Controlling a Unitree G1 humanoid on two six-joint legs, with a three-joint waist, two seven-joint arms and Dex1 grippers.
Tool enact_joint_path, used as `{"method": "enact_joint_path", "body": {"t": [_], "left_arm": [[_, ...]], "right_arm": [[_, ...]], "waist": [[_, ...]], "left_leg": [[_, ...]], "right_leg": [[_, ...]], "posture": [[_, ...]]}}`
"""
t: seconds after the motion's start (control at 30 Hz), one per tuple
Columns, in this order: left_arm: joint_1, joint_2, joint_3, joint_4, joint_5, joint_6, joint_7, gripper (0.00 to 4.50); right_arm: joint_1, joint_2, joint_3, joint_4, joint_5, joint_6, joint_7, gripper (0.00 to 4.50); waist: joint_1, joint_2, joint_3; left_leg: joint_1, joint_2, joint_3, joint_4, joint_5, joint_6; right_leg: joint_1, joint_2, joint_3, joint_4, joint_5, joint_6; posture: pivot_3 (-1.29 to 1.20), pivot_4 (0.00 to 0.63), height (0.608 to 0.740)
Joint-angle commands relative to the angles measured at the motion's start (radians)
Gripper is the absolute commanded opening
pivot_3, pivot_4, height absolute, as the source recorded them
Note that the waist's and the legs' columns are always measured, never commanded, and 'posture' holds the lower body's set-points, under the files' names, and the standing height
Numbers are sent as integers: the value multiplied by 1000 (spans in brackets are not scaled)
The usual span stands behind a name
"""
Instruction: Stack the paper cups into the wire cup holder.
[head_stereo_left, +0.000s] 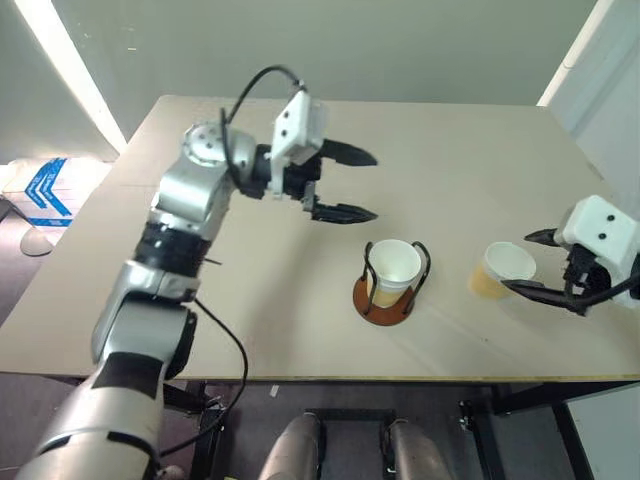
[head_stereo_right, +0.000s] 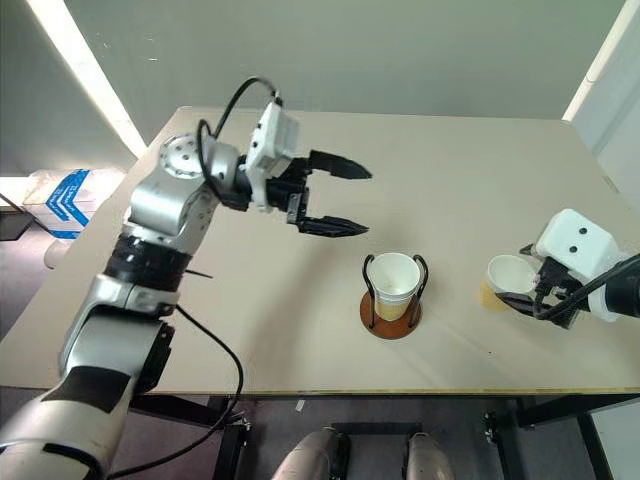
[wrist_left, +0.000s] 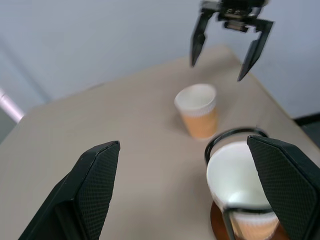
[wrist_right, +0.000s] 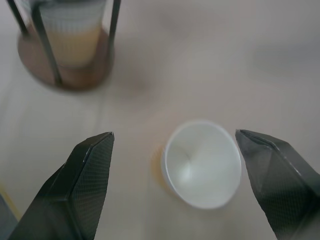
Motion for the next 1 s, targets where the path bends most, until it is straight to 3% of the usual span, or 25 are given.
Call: {"method": "enact_joint_path", "body": {"t": [0.03,0.3,0.6,0.7,1.0], "left_arm": [[43,33,67,-122,-9,72,52,4459],[153,74,115,-232,9,142,134,4459],[215,80,120,-299,22,162,168,4459],[225,85,122,-305,25,161,172,4500],[247,95,134,-333,18,175,179,4500]], "right_arm": [[-37,-47,79,59,-103,-120,102,4115],[-279,8,357,252,-263,-253,240,4115],[-398,103,477,445,-411,-349,327,4115],[-421,126,502,492,-461,-383,336,3470],[-450,173,491,490,-501,-405,378,273]], "waist": [[3,0,0],[1,0,0],[-2,0,0],[-2,0,0],[-4,0,0]], "left_leg": [[0,0,0,0,0,0],[3,0,0,1,2,1],[4,0,-1,0,3,4],[4,0,-1,-1,3,6],[4,0,-2,-2,5,8]], "right_leg": [[0,0,0,0,0,0],[3,0,0,0,2,-2],[3,0,0,0,6,-7],[3,0,-1,1,7,-9],[3,0,-1,0,8,-18]], "posture": [[0,150,740],[0,150,740],[0,150,740],[0,150,740],[0,150,740]]}}
